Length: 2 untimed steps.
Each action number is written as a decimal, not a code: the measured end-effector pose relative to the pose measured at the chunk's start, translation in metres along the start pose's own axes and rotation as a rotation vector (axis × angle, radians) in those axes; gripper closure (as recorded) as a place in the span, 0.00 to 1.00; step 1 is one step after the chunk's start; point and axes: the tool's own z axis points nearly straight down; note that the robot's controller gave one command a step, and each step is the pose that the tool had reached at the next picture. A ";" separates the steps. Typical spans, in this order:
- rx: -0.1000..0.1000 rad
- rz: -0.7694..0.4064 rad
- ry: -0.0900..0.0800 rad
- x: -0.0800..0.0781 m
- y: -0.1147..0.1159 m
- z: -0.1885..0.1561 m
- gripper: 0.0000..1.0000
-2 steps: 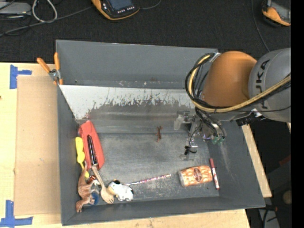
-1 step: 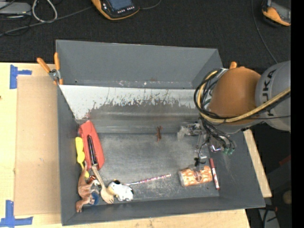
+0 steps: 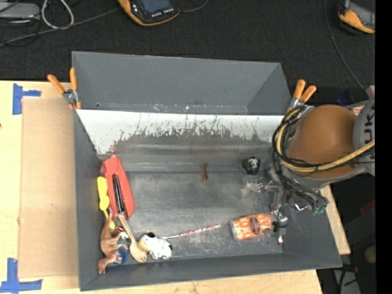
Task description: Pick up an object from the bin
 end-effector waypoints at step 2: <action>0.002 0.023 -0.004 0.030 -0.033 0.057 0.00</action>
Offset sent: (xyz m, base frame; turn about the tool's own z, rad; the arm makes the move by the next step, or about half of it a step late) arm -0.0161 -0.0416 -0.0540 0.0202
